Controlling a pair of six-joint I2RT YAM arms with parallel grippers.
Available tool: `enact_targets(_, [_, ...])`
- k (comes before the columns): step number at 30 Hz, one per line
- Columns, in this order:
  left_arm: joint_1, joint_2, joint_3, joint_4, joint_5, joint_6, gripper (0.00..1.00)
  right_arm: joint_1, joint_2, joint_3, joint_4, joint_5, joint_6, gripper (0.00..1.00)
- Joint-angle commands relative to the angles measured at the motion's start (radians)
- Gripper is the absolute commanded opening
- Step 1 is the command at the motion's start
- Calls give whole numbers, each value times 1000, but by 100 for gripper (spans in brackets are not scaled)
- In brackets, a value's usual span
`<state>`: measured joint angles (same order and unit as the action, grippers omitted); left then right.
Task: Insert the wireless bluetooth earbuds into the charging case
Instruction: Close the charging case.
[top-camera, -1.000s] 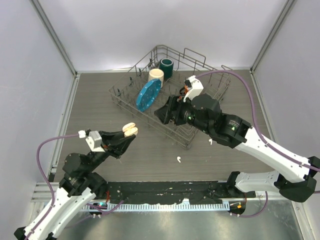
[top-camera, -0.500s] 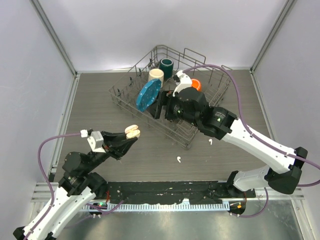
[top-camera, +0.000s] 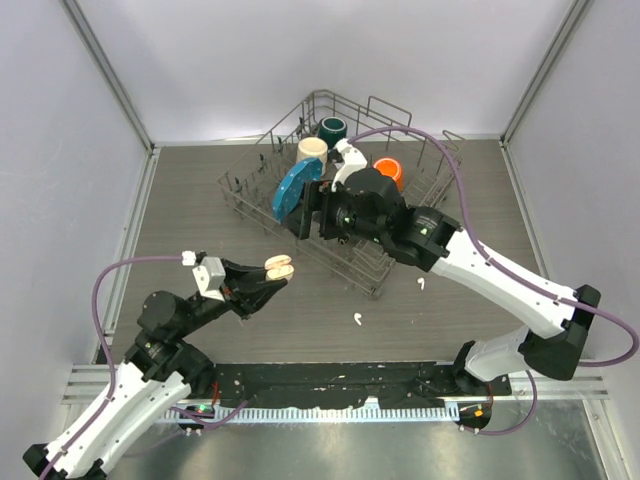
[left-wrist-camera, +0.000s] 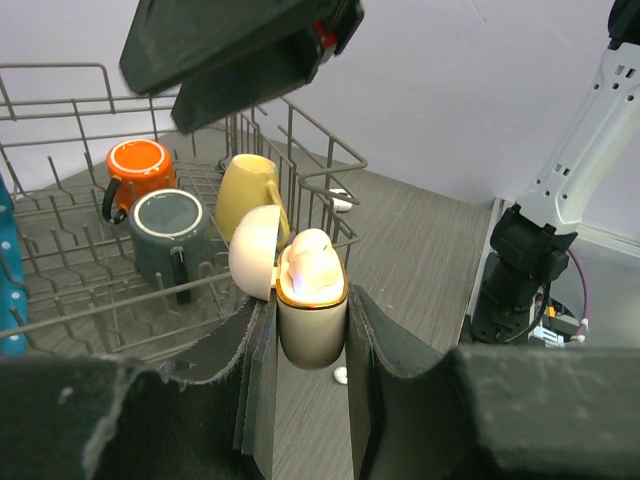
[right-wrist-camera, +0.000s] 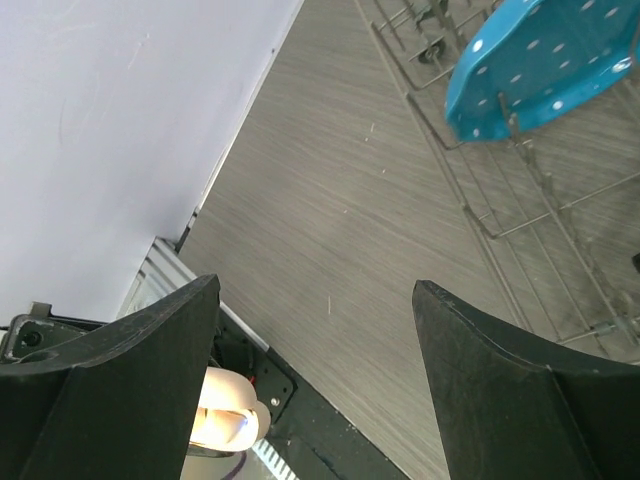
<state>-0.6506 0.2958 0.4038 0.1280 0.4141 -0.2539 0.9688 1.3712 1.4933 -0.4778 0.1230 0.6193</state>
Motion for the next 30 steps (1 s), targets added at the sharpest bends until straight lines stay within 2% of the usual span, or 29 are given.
enact_targets(1, [-1, 32, 21, 110, 34, 2, 0, -2, 48, 41, 24, -111, -16, 83])
enact_targets(7, [-1, 66, 20, 145, 34, 5, 0, -1, 71, 13, 4, -239, -23, 83])
enact_targets(17, [-1, 89, -3, 191, -38, 2, 0, -1, -98, -208, 64, -307, 2, 83])
enact_targets(19, [-1, 95, -3, 188, -63, -5, 0, -1, -147, -240, 64, -249, 25, 83])
enact_targets(23, [-1, 98, 3, 128, -122, -37, 0, -1, -257, -332, 71, 59, 97, 83])
enact_targets(27, [-1, 95, 0, 9, -182, -158, 0, -1, -380, -387, 93, 249, 132, 84])
enact_targets(28, [-1, 94, -8, -57, -234, -254, 0, -1, -424, -409, 93, 282, 141, 84])
enact_targets(30, [-1, 91, -26, -103, -256, -329, 0, -1, -463, -429, 91, 364, 154, 84])
